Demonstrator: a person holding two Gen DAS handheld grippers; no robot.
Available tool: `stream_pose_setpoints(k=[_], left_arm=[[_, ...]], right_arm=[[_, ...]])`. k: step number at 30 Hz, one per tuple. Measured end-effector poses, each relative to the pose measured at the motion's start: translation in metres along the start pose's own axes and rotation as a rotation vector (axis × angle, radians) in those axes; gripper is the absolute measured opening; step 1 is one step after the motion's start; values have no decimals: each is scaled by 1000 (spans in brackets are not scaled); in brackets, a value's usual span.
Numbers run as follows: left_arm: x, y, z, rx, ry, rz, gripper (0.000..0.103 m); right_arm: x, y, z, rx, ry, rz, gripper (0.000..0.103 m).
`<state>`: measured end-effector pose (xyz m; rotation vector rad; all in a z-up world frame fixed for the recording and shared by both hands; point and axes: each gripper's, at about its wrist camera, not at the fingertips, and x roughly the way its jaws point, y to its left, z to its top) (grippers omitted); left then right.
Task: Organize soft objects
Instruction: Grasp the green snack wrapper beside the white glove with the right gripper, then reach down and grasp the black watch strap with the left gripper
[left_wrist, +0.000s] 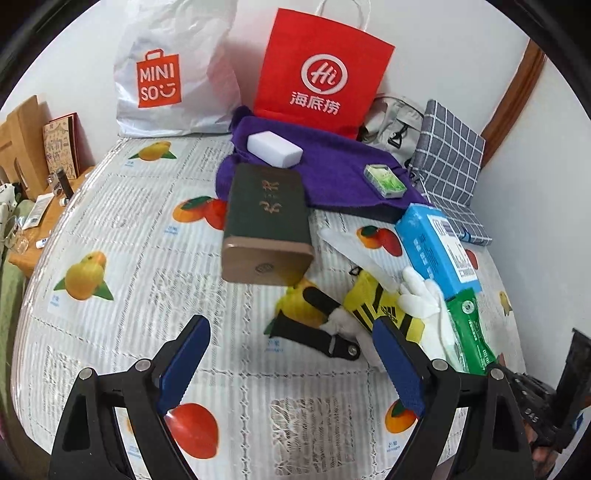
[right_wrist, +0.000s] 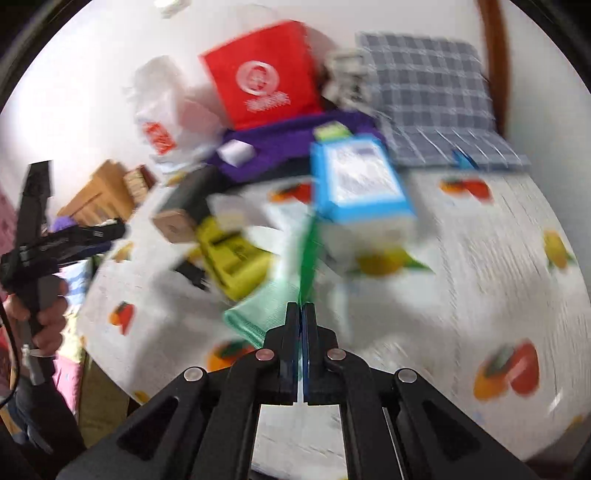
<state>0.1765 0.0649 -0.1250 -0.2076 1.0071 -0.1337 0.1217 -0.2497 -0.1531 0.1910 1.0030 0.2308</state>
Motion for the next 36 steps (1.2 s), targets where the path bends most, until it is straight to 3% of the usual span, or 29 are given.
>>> stream_pose_setpoints(k=[2,7,11,12,20,23,25,27,29,36], left_arm=[[5,-4,-3,5,10,0,89],[17,-13,-9,20,40,6,89],[24,-17,-12,24,55,7,89],[25,-17,-12,27,58,8,89],[30,-9,-18,10,57,16,89],[36,-7,-21,9,69,27,89],[42,-8,-23,11,80,36,89],[48,-9,-24,11,91,38,89],[53,-9,-25,10,99,41,89],[69,-11,-30,36,124,77,89]], right_arm=[[5,-17,-9,31,19,-28,3],[10,-32,-16,8,0,-139,17],[12,-27,-8,-35,-41,-156,62],[13,-25,-6,-46,-54,-160,64],[52,-19,-1,-79,4,-165,64],[60,-16,-3,-105,-19,-206,64],[61,-13,-3,-125,-33,-225,59],[60,-13,-2,-131,-40,-216,41],[59,-15,-2,-135,-46,-212,34],[55,-24,-5,-112,-60,-185,29]])
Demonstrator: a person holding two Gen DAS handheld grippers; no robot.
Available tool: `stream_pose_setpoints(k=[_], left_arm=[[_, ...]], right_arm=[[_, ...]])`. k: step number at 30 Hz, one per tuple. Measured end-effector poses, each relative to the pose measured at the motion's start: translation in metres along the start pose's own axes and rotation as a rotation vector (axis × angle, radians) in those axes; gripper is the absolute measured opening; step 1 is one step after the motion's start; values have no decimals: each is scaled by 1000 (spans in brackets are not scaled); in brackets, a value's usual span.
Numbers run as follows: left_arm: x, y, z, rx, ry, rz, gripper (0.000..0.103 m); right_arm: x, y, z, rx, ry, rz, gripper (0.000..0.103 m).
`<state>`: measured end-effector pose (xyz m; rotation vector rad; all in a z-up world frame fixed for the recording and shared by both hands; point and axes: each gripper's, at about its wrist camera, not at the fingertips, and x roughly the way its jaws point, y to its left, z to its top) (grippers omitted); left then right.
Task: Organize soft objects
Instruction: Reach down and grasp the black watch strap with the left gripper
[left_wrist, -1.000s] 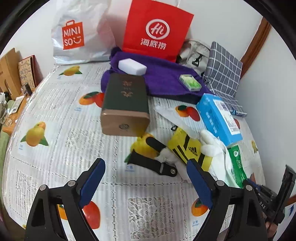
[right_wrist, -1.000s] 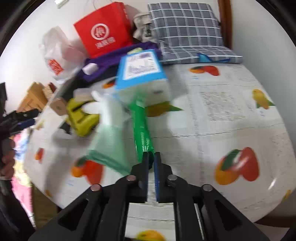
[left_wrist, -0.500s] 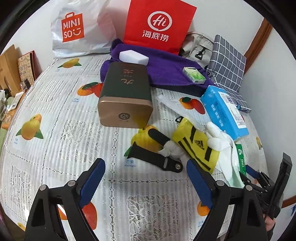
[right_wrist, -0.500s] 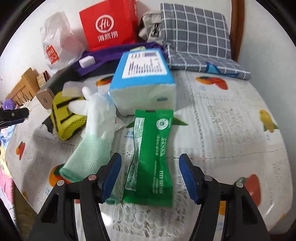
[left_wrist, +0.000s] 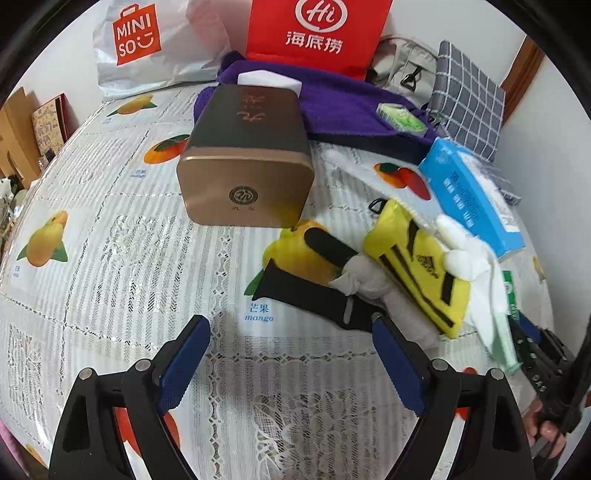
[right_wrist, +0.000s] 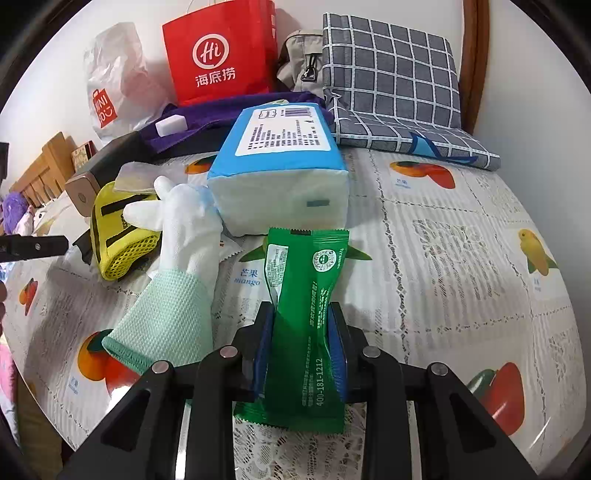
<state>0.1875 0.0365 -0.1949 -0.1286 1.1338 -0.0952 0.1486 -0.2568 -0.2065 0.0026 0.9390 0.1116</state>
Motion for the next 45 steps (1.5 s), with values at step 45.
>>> stream_pose_setpoints(k=[45], left_arm=[[24,-45,-1,74,25,166,99]], right_arm=[[-9,-7,-11,-16,-12,31,29]])
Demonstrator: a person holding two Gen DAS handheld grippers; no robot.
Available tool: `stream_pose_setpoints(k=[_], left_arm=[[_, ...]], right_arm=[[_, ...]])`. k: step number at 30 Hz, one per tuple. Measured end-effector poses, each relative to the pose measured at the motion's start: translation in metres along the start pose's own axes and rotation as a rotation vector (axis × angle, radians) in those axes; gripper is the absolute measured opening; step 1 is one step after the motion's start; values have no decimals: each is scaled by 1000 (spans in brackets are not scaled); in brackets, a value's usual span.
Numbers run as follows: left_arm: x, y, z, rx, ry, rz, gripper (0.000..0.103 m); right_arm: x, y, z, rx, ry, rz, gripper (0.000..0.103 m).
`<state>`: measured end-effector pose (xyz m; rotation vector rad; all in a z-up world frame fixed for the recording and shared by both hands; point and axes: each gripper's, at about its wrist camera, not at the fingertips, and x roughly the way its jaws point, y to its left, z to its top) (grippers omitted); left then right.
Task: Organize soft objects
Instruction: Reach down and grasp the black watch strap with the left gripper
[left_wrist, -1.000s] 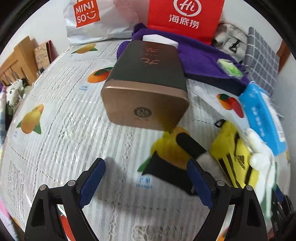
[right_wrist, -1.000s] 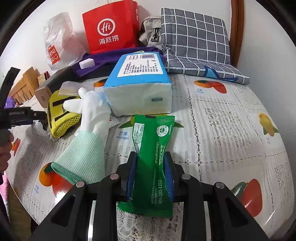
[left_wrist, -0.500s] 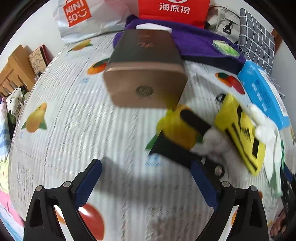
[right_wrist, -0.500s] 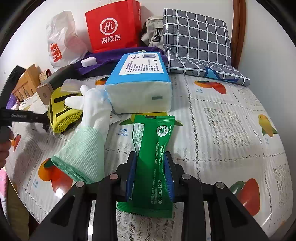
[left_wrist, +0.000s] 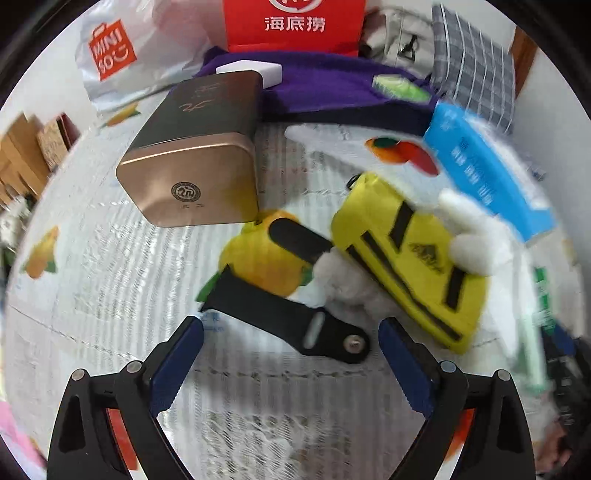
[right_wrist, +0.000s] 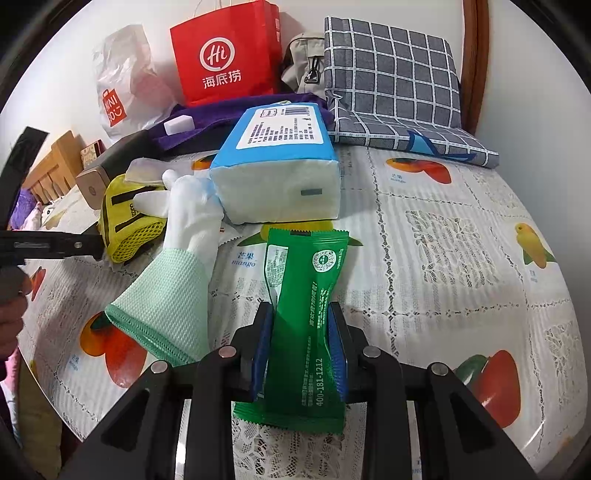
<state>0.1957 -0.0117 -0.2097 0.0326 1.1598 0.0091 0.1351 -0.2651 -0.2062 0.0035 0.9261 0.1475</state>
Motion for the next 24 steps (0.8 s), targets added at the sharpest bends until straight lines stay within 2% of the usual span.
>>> stream_pose_setpoints(k=[5,10,16,18,21,23,24], left_arm=[[-6,20,-7,-25,19,36,99],[-12,47,-20,-67,40,40,99],[-11,46,-16,-75,-5,-22,95],[-6,45,-9,-81,-13,-1,95],[-4,42,-4,-70,-32,32,85],[-6,39,-1,-51,-57,31,59],[-6,37,2,-38,-59,18,51]], right_arm=[[-1,-2,-1,-3,-4,7,29],[-1,-2,-2,-5,-6,12,29],[-5,-7,-2,11,3,5,30],[-5,-8,-3,11,5,-3,29],[-6,-9,-3,14,10,-11,29],[-6,-9,-3,14,13,-15,29],[-6,-8,-3,13,13,-19,29]])
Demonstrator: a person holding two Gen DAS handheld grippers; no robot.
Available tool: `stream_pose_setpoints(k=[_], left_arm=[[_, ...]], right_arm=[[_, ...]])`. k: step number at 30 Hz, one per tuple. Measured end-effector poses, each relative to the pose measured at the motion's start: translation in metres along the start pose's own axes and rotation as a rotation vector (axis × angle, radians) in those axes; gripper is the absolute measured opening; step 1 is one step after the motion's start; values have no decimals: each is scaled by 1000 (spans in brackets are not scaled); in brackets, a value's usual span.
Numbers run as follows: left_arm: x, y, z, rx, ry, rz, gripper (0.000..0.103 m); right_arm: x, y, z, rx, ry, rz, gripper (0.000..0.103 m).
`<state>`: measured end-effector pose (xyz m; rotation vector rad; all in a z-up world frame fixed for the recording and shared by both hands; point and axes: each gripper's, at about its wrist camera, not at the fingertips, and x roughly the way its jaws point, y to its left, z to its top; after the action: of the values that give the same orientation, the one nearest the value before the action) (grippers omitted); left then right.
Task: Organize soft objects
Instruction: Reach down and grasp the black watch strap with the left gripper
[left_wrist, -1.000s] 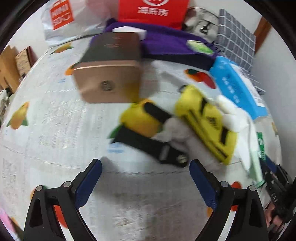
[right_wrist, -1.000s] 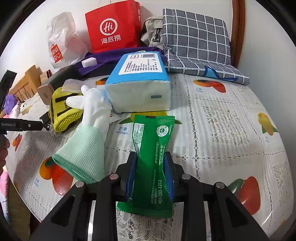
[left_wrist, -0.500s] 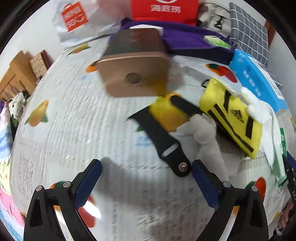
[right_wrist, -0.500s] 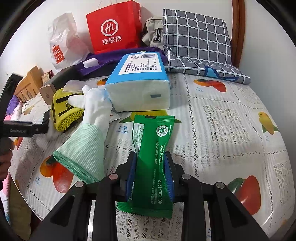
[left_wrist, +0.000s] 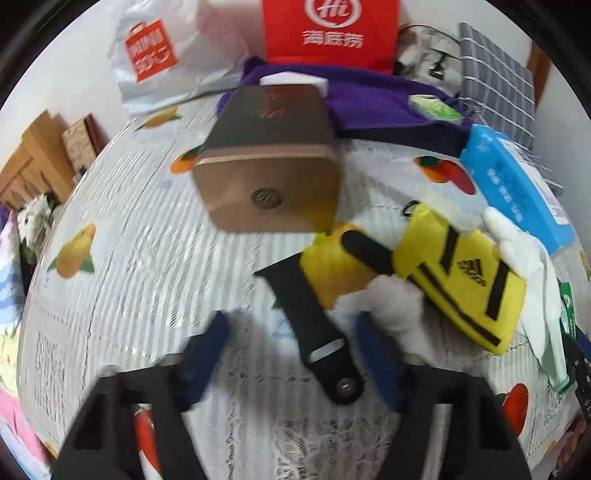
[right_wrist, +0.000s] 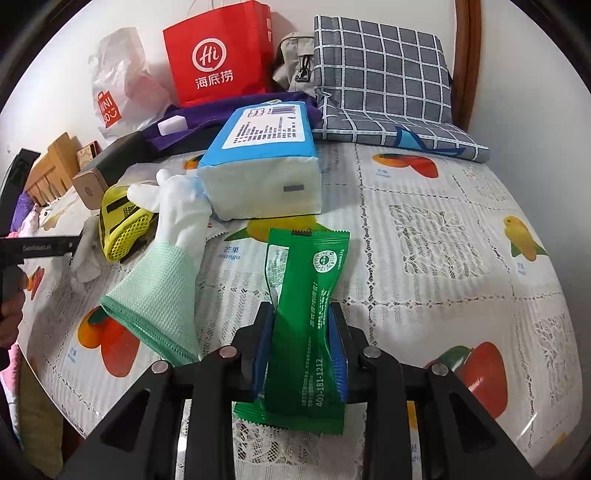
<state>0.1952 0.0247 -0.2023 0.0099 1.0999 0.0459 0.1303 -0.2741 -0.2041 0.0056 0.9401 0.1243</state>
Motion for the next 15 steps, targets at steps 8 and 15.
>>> stream_pose_setpoints(k=[8,15], left_arm=[[-6,13,-2,24,10,-55,32],[2,12,2,-11,-3,-4,57]], right_arm=[[-1,0,0,-8,6,-2,29],[0,-2,1,-4,10,-9,29]])
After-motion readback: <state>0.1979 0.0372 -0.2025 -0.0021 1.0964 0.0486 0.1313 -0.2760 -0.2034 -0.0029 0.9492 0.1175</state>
